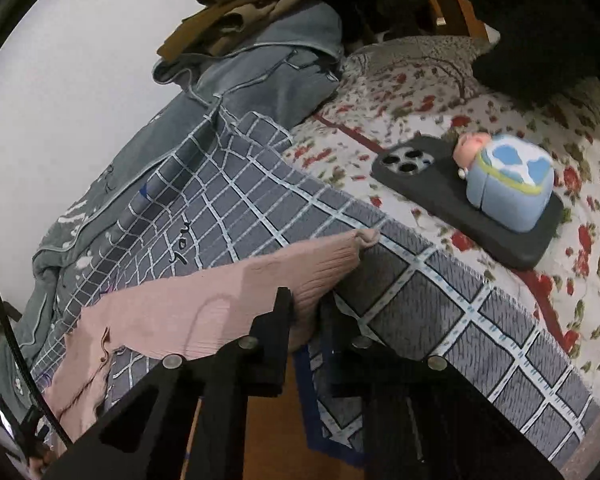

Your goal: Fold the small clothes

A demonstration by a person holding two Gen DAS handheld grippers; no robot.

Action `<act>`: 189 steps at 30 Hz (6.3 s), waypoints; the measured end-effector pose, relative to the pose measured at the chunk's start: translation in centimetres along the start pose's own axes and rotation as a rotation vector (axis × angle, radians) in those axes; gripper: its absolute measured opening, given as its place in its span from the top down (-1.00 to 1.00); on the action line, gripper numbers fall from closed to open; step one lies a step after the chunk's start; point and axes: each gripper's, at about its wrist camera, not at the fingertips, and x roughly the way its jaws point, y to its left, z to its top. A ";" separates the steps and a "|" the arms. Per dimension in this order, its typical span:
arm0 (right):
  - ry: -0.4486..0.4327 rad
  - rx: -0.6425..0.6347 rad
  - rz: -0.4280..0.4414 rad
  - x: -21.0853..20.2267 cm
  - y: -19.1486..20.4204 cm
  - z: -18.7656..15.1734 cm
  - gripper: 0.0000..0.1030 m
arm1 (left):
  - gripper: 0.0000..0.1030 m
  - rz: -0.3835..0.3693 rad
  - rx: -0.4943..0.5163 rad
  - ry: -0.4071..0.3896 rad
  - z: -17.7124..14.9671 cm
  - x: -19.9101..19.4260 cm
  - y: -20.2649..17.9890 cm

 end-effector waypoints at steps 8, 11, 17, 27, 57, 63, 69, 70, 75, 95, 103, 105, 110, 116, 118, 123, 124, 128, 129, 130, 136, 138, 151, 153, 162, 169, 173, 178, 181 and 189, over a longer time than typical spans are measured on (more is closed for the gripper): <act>0.072 -0.037 0.013 -1.4 1.4 -2.4 0.45 | -0.58 -0.019 0.049 -0.018 0.1 -0.4 -0.7; 0.086 -0.046 0.021 -2.1 1.3 -4.5 0.44 | -0.58 -0.033 0.049 -0.016 0.1 -0.5 -0.7; 0.045 -0.001 0.026 -1.6 1.0 -4.2 0.41 | -0.58 -0.040 0.031 -0.022 0.2 -0.7 -0.3; -0.019 0.133 0.070 -0.4 -0.5 -3.2 0.40 | -0.58 -0.030 0.014 -0.007 0.3 0.1 0.2; -0.222 -0.501 0.026 0.1 26.9 0.7 0.90 | -0.58 -0.069 -0.116 -0.011 1.9 -1.5 5.6; -0.176 -0.657 0.173 2.3 38.1 -5.6 0.90 | -0.58 -0.045 -0.121 -0.024 2.5 -2.1 10.8; -0.077 -0.818 0.296 4.2 48.2 -14.5 0.90 | -0.58 -0.065 -0.230 -0.015 2.8 -2.8 16.9; -0.057 -0.843 0.316 4.5 49.6 -15.9 0.90 | -0.58 -0.065 -0.246 -0.015 2.8 -2.9 17.5; 0.080 -0.950 0.386 6.5 53.7 -23.7 0.90 | -0.58 0.008 -0.225 -0.046 2.5 -3.7 18.4; 0.095 -0.958 0.493 3.2 43.9 -18.6 0.13 | -0.58 -0.189 0.031 -0.013 1.0 -3.3 7.8; 0.057 -0.820 0.328 8.3 35.4 -10.8 0.13 | -0.57 -0.339 0.218 0.047 0.1 -0.9 -0.6; 0.083 -0.779 0.353 9.7 34.2 -9.8 0.13 | -0.55 -0.319 0.234 0.084 -0.2 0.3 -1.6; 0.129 -0.733 0.416 11.9 32.8 -9.4 0.13 | -0.44 -0.343 0.146 0.152 0.0 2.4 -1.2; 0.088 -0.664 0.403 11.5 31.5 -8.7 0.13 | -0.41 -0.372 0.111 0.192 0.6 3.9 -1.4; 0.084 -0.646 0.402 11.7 31.3 -8.5 0.13 | -0.30 -0.351 0.129 0.193 0.6 4.3 -2.1; 0.069 -0.647 0.398 11.3 31.4 -8.6 0.13 | 0.03 -0.353 0.164 0.165 0.5 3.6 -2.7; 0.055 -0.651 0.403 10.9 31.4 -8.6 0.13 | 0.13 -0.354 0.168 0.170 0.4 3.6 -2.8; 0.041 -0.673 0.403 10.6 31.7 -9.0 0.13 | 0.43 -0.356 0.180 0.180 0.1 3.4 -3.0; 0.042 -0.675 0.402 10.6 31.7 -9.0 0.13 | 0.65 -0.367 0.181 0.180 0.1 3.3 -3.0; 0.043 -0.675 0.404 10.5 31.7 -9.0 0.13 | 0.67 -0.373 0.176 0.185 0.0 3.4 -3.0; 0.040 -0.678 0.412 10.4 31.7 -9.1 0.13 | 0.67 -0.355 0.130 0.178 0.3 4.2 -3.1; 0.049 -0.682 0.411 10.6 31.8 -9.3 0.13 | 0.67 -0.359 0.099 0.178 0.6 4.4 -2.8; 0.068 -0.663 0.404 11.0 31.5 -9.2 0.13 | 0.88 -0.385 0.059 0.010 1.2 0.1 -0.7; 0.070 -0.663 0.390 11.2 31.5 -9.2 0.13 | 0.88 -0.390 0.032 0.000 1.2 -0.3 0.3; 0.178 -0.647 0.259 13.9 31.3 -9.4 0.12 | 0.87 -0.263 0.057 0.065 0.0 1.0 1.0; 0.260 -0.636 0.198 15.6 30.6 -9.8 0.12 | 0.74 -0.130 0.067 0.050 -0.2 0.9 1.2; 0.227 -0.652 0.218 14.8 30.7 -9.9 0.12 | 0.74 -0.117 0.075 0.030 0.1 0.8 1.3; 0.183 -0.685 0.233 13.8 31.3 -10.1 0.12 | 0.58 -0.107 0.073 0.058 0.2 1.8 0.8; 0.191 -0.698 0.249 13.8 31.6 -10.3 0.12 | 0.42 -0.091 0.073 0.076 0.1 2.7 0.3; 0.198 -0.742 0.183 14.3 32.1 -10.9 0.14 | 0.20 -0.051 0.128 0.089 -0.2 3.7 -1.2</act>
